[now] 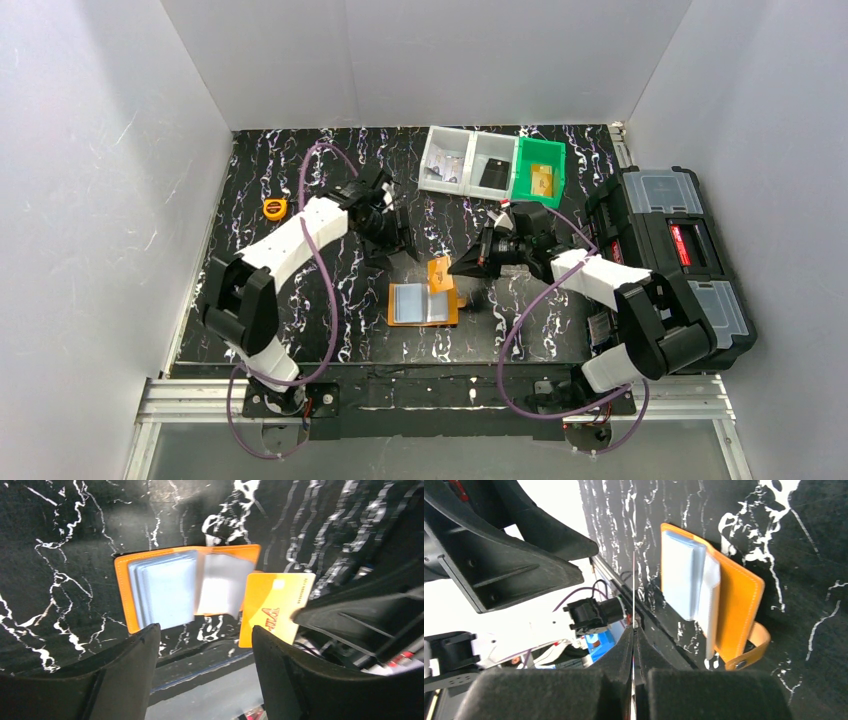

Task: Take the credit cards out of the card holder
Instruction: Remove the credit card from the card holder.

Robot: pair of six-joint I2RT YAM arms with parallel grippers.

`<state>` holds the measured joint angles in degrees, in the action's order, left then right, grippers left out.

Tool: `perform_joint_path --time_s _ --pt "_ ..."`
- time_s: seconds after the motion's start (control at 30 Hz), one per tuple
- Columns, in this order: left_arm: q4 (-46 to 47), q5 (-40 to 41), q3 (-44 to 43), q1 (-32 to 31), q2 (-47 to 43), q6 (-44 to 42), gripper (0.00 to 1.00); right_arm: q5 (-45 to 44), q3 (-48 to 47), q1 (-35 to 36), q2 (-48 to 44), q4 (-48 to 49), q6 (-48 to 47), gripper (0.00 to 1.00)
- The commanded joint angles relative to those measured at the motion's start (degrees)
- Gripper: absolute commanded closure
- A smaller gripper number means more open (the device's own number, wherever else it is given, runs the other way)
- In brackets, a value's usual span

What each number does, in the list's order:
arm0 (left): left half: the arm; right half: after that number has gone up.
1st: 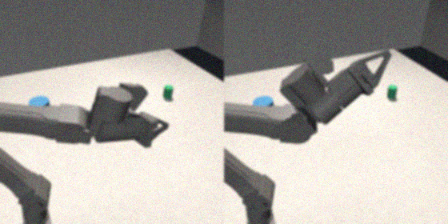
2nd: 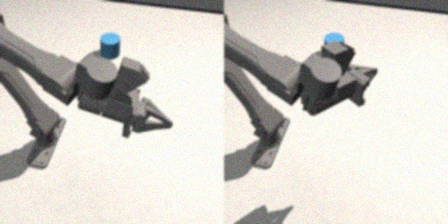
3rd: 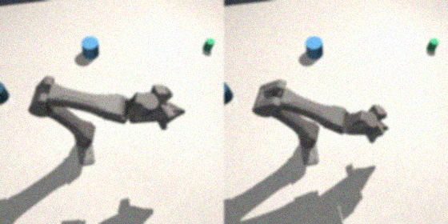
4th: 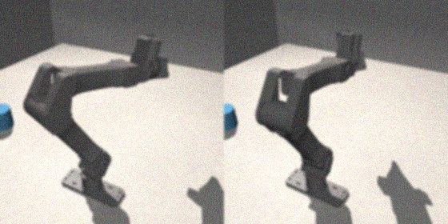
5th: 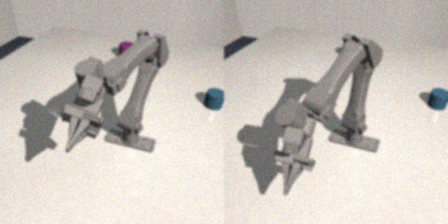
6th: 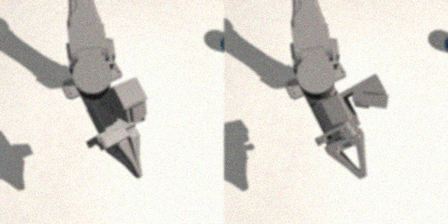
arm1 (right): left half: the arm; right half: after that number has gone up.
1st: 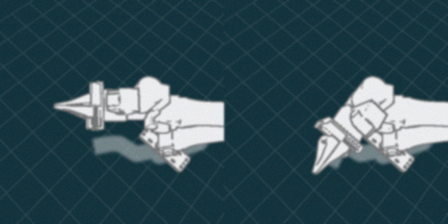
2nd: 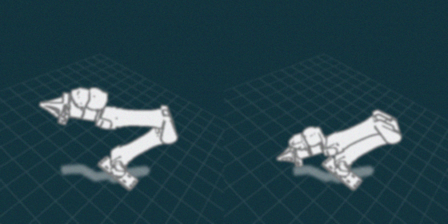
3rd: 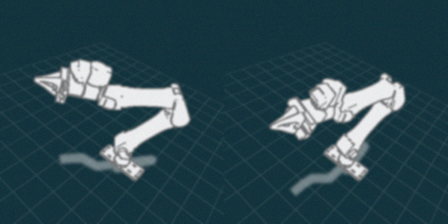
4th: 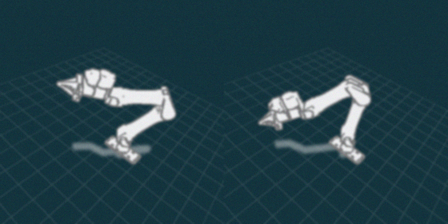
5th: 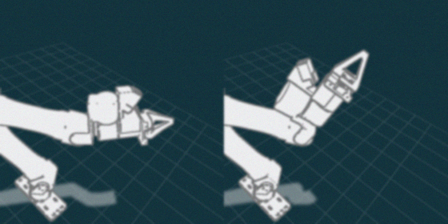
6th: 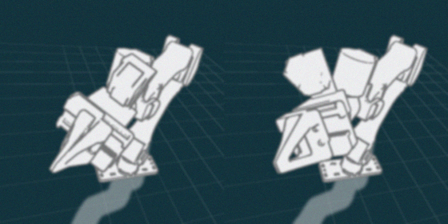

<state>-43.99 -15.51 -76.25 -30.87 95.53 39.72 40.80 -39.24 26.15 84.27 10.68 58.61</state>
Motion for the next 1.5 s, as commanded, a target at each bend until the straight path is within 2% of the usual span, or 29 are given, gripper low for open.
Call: perform_joint_path --time_s 0.0,0.3,0.57,0.67,0.77,0.9,0.93,0.97,1.0,1.1,1.17,1.37,1.47 --pt "3.9 -9.9 2.7 3.5 -6.1 1.4 0.32 4.8 -2.6 -1.0 -2.2 4.1 4.9 0.99" --pt "17.3 -23.3 9.3 6.5 -10.2 8.3 0.32 9.3 -2.6 -1.5 -3.1 15.1 15.6 0.99" --pt "31.8 -30.6 14.7 6.8 -10.2 18.4 0.40 10.8 -3.1 -1.5 -3.3 19.1 19.6 0.99" --pt "36.4 -32.2 15.9 6.8 -9.8 21.5 0.50 10.9 -3.5 -1.5 -3.5 18.8 19.5 0.99" --pt "41.4 -33.4 17.3 6.8 -9.4 25.2 0.67 10.9 -4.0 -1.5 -3.6 17.9 18.8 0.99" --pt "43.1 -33.9 17.6 6.7 -8.8 26.7 0.93 10.7 -4.7 -1.5 -4.0 16.0 17.5 0.99" --pt "43.3 -33.9 17.5 6.7 -8.8 26.8 0.99 10.6 -5.0 -1.5 -4.1 15.0 17.0 0.96" --pt "43.4 -34.0 17.4 6.7 -8.9 27.0 1.00 10.5 -5.2 -1.5 -4.3 14.5 16.5 0.91" --pt "43.6 -34.1 17.4 6.7 -9.0 27.2 1.00 10.5 -5.5 -1.5 -4.4 13.9 16.1 0.83" --pt "46.3 -33.8 18.0 6.8 -9.8 29.1 1.00 10.1 -5.4 -1.5 -5.2 14.0 16.1 0.52" --pt "50.6 -34.0 19.0 6.7 -10.0 31.6 1.00 10.1 -5.1 -1.5 -5.6 16.0 17.5 0.43" --pt "66.3 -34.4 22.6 6.8 -9.5 41.1 1.00 11.0 -4.0 -1.2 -5.4 21.1 21.7 0.41" --pt "69.2 -34.3 22.7 6.7 -8.6 43.0 1.00 11.0 -3.6 -1.1 -5.4 23.1 23.2 0.50"
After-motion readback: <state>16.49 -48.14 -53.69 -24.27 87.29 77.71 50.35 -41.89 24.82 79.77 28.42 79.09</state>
